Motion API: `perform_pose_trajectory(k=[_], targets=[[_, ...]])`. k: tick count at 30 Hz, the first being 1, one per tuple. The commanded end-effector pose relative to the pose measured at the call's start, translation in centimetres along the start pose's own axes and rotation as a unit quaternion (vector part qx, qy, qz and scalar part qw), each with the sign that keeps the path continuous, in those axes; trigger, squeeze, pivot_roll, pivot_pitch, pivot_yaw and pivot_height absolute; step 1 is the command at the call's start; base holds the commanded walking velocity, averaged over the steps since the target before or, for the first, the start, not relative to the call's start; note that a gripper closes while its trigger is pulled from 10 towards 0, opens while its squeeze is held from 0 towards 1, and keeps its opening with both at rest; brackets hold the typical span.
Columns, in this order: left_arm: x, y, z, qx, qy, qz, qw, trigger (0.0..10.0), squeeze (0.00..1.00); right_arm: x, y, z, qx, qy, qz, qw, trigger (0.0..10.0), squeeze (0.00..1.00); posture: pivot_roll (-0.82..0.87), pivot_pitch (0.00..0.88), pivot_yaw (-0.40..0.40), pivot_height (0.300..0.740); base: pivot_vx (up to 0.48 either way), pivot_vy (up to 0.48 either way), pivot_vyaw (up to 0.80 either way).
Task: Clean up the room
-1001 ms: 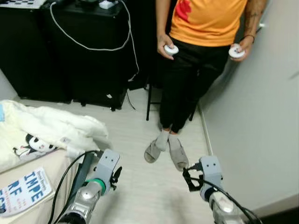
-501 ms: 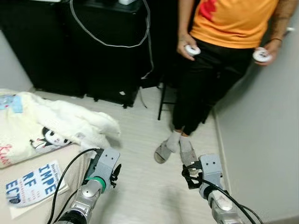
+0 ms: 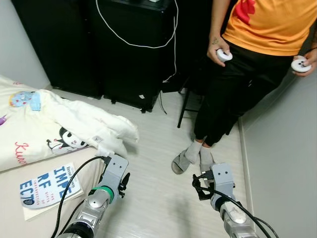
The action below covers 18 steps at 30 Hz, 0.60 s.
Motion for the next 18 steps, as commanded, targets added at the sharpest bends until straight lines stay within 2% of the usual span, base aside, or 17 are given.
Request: perform_pose_trajectory(k=[1, 3, 4, 7, 11, 18], targets=[[-0.47, -0.66, 0.16, -0.01, 0.01, -0.004, 1.0, 10.0, 0.0, -0.81, -0.08, 0.4, -0.005, 0.013, 0.006, 1.0, 10.0, 0.0, 0.03, 0.073, -0.026, 0.74, 0.0, 0.0, 0.72], [-0.48, -0.65, 0.17, -0.009, 0.01, -0.003, 1.0, 10.0, 0.0, -0.48, 0.14, 0.3, 0.002, -0.001, -0.048, 0.999, 10.0, 0.0, 0.03, 0.073, -0.026, 0.74, 0.0, 0.0, 0.24], [-0.49, -0.66, 0.17, -0.009, 0.01, -0.003, 1.0, 10.0, 0.0, -0.47, 0.16, 0.29, 0.003, 0.0, -0.048, 0.999, 10.0, 0.0, 0.03, 0.073, -0.026, 0.74, 0.0, 0.0, 0.0], [-0.51, -0.71, 0.18, -0.01, 0.011, -0.004, 1.0, 10.0, 0.0, -0.82, -0.08, 0.27, -0.01, 0.018, 0.012, 1.0, 10.0, 0.0, 0.03, 0.073, -0.026, 0.74, 0.0, 0.0, 0.0], [-0.46, -0.76, 0.16, -0.01, 0.01, -0.003, 1.0, 10.0, 0.0, -0.64, -0.12, 0.32, -0.011, 0.008, -0.006, 1.0, 10.0, 0.0, 0.03, 0.073, -0.026, 0.74, 0.0, 0.0, 0.76], [-0.4, -0.8, 0.13, -0.011, 0.009, -0.003, 1.0, 10.0, 0.0, -0.5, -0.03, 0.33, -0.003, 0.004, 0.011, 1.0, 10.0, 0.0, 0.03, 0.073, -0.026, 0.74, 0.0, 0.0, 0.74]])
Point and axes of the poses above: a point about 5 cm out from each wrist's last joint towards the gripper, its own z axis pointing back from the gripper into the wrist, its own x axis along the axis of the wrist's last joint, y = z × x, the point moved 2 cm from there along -z, pointing out of the wrist towards the gripper, and after that the axes turned 13 degrees about -z, right-handed, at the moved point
